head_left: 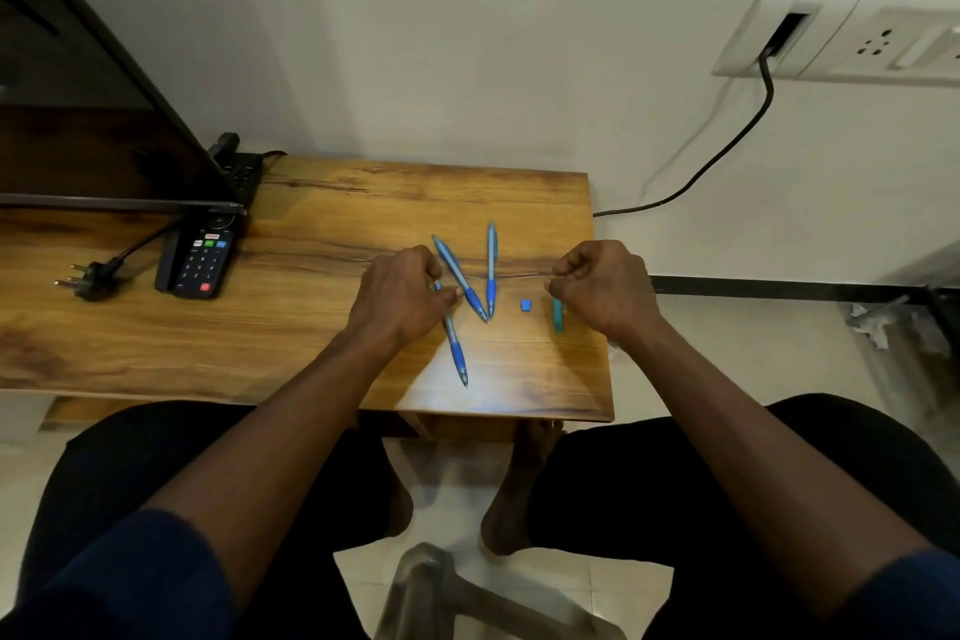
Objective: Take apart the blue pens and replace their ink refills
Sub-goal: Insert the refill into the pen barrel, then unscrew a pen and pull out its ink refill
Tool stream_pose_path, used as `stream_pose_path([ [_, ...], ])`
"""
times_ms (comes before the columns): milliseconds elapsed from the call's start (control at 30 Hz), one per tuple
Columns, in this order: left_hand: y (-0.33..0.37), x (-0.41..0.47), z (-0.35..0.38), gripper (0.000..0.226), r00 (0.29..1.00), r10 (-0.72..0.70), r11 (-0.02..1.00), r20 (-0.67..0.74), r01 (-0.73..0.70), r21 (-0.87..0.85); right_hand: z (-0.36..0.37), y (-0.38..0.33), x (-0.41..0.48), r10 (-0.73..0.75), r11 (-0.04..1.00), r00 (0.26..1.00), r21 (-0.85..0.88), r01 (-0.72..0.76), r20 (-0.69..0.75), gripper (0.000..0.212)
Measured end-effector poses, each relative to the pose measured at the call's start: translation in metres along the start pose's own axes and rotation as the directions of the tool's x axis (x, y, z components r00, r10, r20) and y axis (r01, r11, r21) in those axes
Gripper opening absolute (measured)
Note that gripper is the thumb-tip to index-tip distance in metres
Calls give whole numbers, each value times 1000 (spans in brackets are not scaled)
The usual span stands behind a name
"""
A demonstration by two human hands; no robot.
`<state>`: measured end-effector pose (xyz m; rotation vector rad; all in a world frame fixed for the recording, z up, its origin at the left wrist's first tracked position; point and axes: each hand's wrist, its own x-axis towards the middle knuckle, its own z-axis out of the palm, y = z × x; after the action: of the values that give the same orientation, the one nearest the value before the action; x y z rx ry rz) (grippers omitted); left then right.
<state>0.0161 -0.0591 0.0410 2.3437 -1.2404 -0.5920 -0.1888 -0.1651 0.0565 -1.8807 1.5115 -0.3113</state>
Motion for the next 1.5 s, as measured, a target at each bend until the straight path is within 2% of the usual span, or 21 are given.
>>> stream_pose_path([
  [267, 6, -2, -1, 43, 999, 35, 998, -25, -34, 58, -1, 4, -2, 22, 997, 998, -69, -18, 58, 23],
  [467, 22, 0, -5, 24, 985, 152, 988, -81, -154, -11, 5, 9, -2, 37, 992, 998, -123, -31, 53, 25],
  [600, 39, -2, 8, 25, 960, 278, 960, 31, -276, -51, 9, 11, -4, 13, 985, 999, -175, -8, 32, 37],
  [733, 52, -1, 28, 23, 921, 376, 925, 104, -380, 27, 14, 12, -5, -7, 978, 1000, -211, 9, 10, 42],
  [1000, 61, 5, 38, 27, 877, 427, 880, 220, -460, 123, 11, 15, -4, -20, 986, 1000, -168, 21, 9, 37],
  [1300, 58, 4, 40, 15, 831, 514, 811, 212, -551, 197, 10, 16, -2, 4, 987, 999, -162, 5, 52, 39],
  [1400, 54, 5, 40, 12, 873, 470, 869, 132, -483, 104, 12, 16, -1, 13, 987, 999, -158, -7, 35, 32],
  [1500, 53, 9, 36, 9, 939, 340, 926, 50, -325, -193, 11, 15, 0, 34, 992, 999, -124, -29, 43, 28],
])
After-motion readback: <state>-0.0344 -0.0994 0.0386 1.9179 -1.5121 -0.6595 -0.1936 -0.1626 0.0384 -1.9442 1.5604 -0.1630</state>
